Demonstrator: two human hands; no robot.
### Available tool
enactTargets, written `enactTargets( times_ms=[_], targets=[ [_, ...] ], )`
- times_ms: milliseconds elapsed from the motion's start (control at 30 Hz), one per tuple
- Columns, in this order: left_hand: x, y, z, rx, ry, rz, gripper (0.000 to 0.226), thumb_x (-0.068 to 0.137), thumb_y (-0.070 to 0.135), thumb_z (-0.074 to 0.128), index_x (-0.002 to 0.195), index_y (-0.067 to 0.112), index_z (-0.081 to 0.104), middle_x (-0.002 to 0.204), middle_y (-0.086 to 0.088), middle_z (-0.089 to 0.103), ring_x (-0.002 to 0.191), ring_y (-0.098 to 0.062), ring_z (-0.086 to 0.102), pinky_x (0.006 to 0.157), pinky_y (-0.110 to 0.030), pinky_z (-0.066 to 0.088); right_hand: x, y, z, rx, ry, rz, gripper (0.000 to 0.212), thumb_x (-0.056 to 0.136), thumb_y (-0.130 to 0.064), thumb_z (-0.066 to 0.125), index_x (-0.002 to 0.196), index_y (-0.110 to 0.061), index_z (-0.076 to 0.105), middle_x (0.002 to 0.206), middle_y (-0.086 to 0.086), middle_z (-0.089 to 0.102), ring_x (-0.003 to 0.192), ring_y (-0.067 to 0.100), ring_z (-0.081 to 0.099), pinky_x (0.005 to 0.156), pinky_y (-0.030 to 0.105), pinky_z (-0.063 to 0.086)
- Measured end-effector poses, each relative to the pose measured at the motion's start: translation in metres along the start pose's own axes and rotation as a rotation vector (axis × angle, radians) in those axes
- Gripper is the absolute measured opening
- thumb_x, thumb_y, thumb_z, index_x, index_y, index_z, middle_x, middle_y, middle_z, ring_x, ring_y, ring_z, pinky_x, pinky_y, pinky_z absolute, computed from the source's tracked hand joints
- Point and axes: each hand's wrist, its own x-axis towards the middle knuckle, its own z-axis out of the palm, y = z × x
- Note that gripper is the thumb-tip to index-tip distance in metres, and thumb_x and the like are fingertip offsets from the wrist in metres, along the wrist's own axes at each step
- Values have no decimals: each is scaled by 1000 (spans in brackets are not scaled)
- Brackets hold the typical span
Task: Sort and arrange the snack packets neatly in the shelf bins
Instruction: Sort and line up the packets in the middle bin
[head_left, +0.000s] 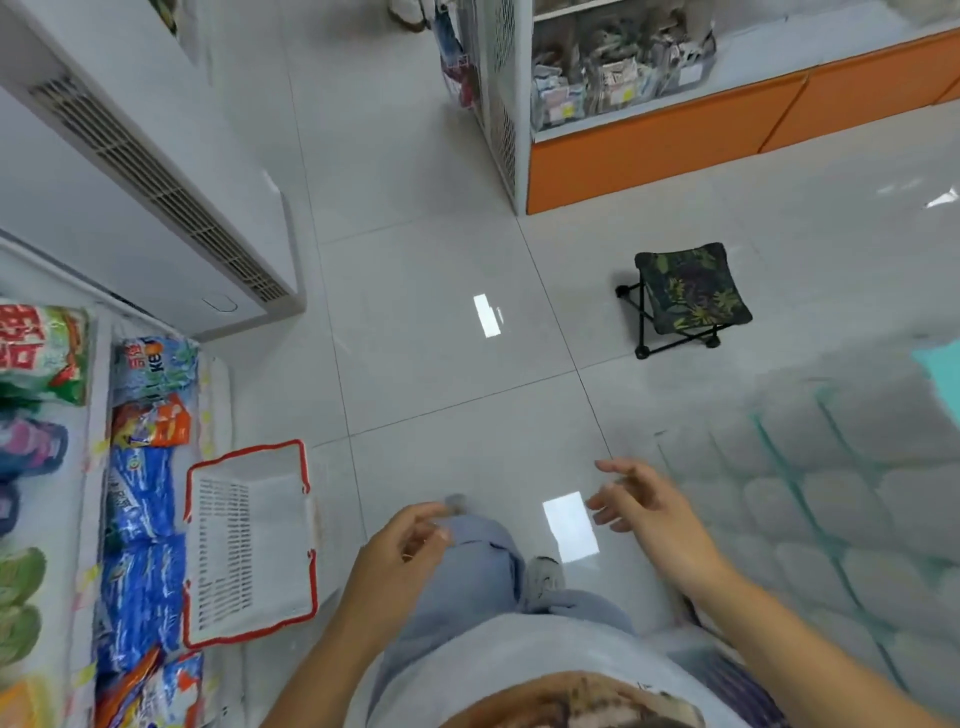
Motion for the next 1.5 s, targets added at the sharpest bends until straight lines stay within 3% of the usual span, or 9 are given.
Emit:
enactTargets(
  times_ms=[200,333,467,800,967,1100,1300,1400,1500],
  targets=[
    [124,37,-48,-3,8,-17,22,94,23,59,104,43,64,89,7,70,84,-10,65,82,-28,53,125,-80,16,-24,40,-13,20,95,-13,53,109,-26,61,83,1,73,76,17,69,70,25,49],
    [214,96,-81,52,-79,11,20,94,25,59,106,41,63,93,8,70,87,-10,65,74,-17,49,184,-129,17,21,91,2,20,96,-13,53,110,-25,60,85,2,73,78,18,69,69,23,52],
    [291,168,-93,107,-186,75,23,94,24,59,102,45,64,93,7,69,88,-10,64,83,-24,51,222,-165,3,74,156,34,21,97,-13,52,111,-25,60,86,3,73,80,17,68,75,29,54],
    [462,332,-36,254,-301,176,17,92,32,61,103,45,63,93,11,68,86,-7,65,77,-19,48,335,-203,-90,199,311,127,22,95,-9,53,109,-23,61,83,4,73,79,21,68,75,31,52],
    [511,391,-3,242,-286,147,19,94,28,59,107,42,63,95,8,68,88,-7,64,76,-17,47,405,-247,-160,170,274,135,20,96,-14,52,110,-25,60,83,1,73,77,17,68,75,30,53],
    [546,427,12,214,-240,123,17,93,29,60,104,42,62,84,10,68,81,-5,63,69,-11,44,465,-294,-208,113,215,122,20,97,-12,51,110,-25,59,84,4,73,74,13,67,70,24,51],
    [609,466,26,168,-196,57,16,94,25,59,104,37,63,88,6,71,80,-9,66,80,-28,53,555,-353,-247,119,156,118,19,97,-10,51,108,-23,59,86,12,71,68,6,64,57,13,46],
    [656,488,35,167,-208,53,16,93,25,60,103,37,64,88,3,70,81,-11,67,82,-34,54,603,-376,-263,116,175,105,20,96,-9,51,110,-21,59,85,10,71,71,10,66,67,15,50],
    [703,519,46,188,-229,63,17,94,27,59,105,39,63,88,8,69,84,-8,66,78,-24,53,642,-397,-283,137,173,91,20,97,-9,51,112,-19,59,85,9,71,74,16,66,72,24,54]
  ],
)
